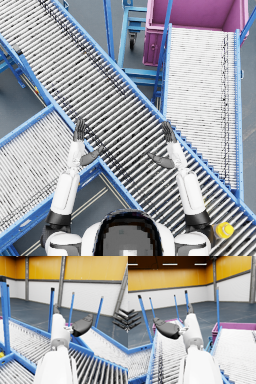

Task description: Pick up the oil and place it on the left assembly line, put the cola on the right, and keep Sprite still

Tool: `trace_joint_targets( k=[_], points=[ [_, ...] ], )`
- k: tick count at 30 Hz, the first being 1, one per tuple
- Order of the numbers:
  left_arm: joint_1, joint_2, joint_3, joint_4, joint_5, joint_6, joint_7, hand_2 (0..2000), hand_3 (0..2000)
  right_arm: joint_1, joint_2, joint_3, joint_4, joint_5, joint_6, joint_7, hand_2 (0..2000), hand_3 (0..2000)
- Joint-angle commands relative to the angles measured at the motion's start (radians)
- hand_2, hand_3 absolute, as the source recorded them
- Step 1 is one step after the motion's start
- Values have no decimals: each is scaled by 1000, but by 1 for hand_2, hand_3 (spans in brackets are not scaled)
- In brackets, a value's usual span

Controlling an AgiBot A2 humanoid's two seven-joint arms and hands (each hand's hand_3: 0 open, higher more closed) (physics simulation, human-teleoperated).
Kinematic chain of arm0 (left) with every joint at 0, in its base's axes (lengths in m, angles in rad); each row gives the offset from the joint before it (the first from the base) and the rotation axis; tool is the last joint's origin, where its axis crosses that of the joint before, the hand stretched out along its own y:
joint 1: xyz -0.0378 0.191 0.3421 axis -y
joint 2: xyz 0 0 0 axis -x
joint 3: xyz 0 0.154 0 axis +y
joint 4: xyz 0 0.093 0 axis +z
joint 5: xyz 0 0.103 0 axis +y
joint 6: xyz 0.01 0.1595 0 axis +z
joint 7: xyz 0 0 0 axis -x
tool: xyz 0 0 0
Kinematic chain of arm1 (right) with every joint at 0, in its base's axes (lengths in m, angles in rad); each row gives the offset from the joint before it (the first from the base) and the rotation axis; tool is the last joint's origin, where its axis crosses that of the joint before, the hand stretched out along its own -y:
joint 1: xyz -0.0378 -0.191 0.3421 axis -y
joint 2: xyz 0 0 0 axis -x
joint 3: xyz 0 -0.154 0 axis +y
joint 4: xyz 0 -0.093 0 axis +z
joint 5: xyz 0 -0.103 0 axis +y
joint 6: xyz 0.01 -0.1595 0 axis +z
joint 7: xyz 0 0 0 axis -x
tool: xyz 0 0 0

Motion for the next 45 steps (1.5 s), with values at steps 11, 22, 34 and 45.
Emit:
trace_joint_targets(
  k=[11,22,34,45],
  points=[
    [0,0,0,0,0,0,0,0,0,0,0,0,0,0,0,0,0,0],
    [0,0,0,0,0,0,0,0,0,0,0,0,0,0,0,0,0,0],
    [0,0,0,0,0,0,0,0,0,0,0,0,0,0,0,0,0,0],
    [0,0,0,0,0,0,0,0,0,0,0,0,0,0,0,0,0,0]
  ],
)
